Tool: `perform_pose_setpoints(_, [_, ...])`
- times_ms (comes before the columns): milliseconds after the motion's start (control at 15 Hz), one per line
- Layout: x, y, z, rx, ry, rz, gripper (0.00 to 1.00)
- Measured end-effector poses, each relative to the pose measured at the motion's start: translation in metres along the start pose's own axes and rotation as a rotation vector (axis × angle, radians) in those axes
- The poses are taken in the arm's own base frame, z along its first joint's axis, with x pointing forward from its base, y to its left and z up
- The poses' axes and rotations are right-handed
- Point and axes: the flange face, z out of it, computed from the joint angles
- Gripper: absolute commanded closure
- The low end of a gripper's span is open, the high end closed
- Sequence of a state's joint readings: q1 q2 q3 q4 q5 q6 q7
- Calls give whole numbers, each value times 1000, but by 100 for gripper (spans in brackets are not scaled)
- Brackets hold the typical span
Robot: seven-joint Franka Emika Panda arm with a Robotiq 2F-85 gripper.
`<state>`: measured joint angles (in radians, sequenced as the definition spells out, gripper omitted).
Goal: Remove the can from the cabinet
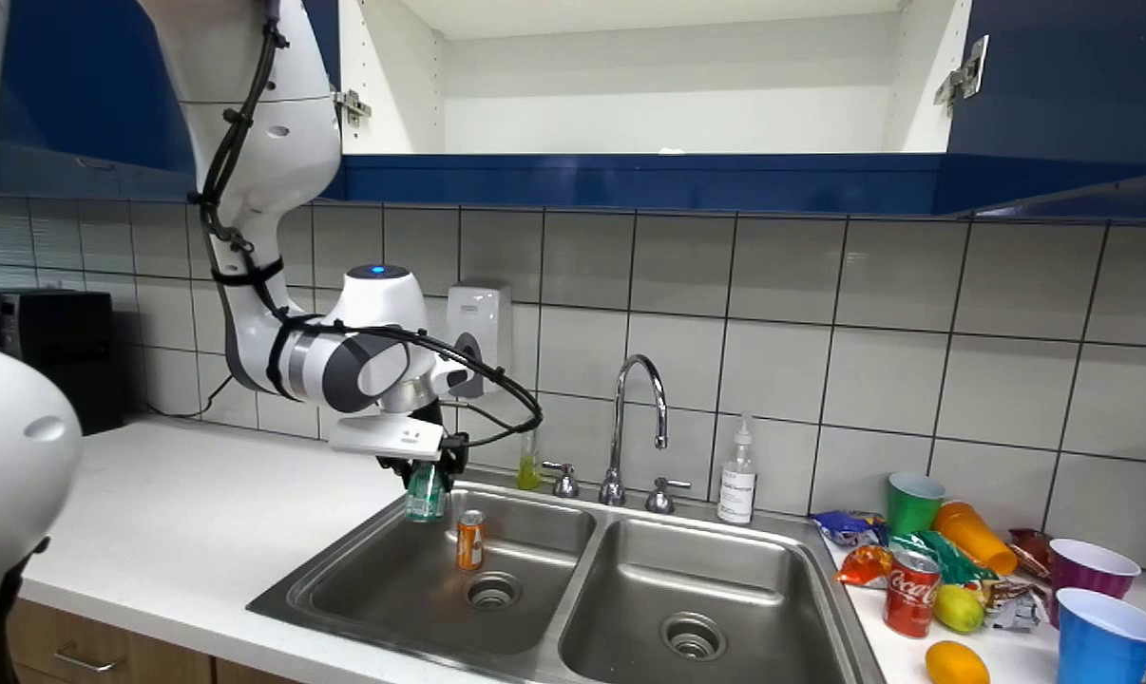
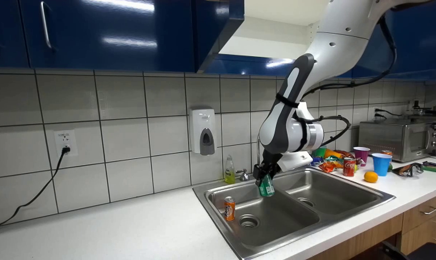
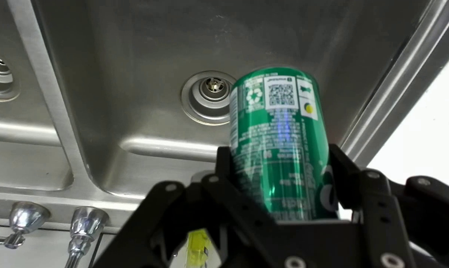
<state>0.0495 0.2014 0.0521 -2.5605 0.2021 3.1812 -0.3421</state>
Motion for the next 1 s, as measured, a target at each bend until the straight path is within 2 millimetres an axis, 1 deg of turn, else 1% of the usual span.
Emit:
perform_pose_setpoints(200, [-14, -15, 7, 14, 24, -11, 62])
perform_pose_setpoints(400, [-26, -22, 20, 36, 43, -20, 62])
perform_pose_setpoints(533, [-35, -18, 31, 55, 50, -27, 62])
perform_pose_setpoints(733, [-50, -1, 47, 76, 46, -23, 62])
perform_pose_setpoints(1000, [-66, 12, 59, 94, 34, -59, 62])
